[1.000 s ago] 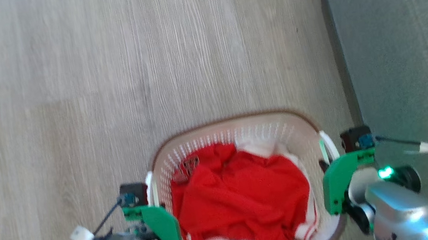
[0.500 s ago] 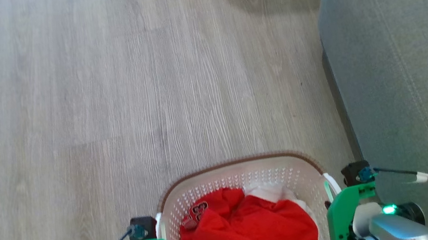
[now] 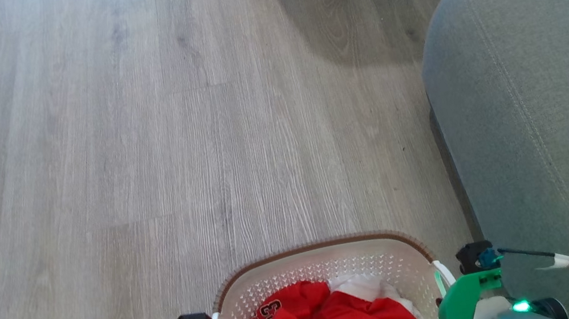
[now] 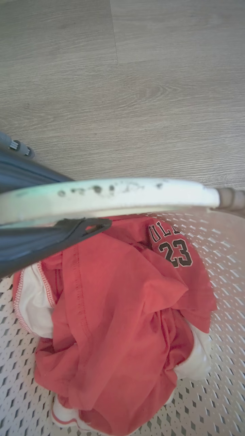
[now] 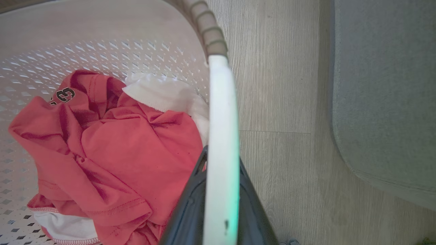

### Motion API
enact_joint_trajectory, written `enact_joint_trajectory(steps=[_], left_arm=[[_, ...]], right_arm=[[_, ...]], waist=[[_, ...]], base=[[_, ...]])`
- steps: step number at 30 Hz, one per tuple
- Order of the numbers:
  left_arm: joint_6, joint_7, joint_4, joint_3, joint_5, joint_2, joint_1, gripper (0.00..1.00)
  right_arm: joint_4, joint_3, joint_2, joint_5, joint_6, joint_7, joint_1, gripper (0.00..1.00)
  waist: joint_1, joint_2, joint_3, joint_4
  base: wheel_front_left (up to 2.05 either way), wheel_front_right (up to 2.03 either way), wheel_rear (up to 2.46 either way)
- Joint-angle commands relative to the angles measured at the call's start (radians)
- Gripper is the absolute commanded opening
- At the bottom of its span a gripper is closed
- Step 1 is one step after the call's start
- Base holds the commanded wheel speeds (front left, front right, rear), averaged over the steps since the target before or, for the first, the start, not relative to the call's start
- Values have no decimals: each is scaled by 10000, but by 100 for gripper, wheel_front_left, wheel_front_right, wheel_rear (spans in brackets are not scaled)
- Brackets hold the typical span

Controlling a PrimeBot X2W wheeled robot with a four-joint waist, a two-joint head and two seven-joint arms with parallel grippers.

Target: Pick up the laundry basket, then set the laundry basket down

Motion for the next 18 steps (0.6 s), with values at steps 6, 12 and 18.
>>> enact_joint_trajectory(steps=[6,12,18], left_arm=[[1,-59,40,-109,-173,240,-52,0],[-7,-61,86,-237,-286,240,-11,0],[-8,-131,127,-372,-394,240,-35,0]], right_arm=[[-43,411,-64,350,12,-199,-51,0],[-24,651,-64,580,12,-243,6,0],[-11,916,-64,819,12,-317,-38,0]], waist=[[1,-1,-206,4],[1,-1,-340,10],[1,-1,-366,3]], base=[[0,0,0],[0,0,0],[0,0,0]])
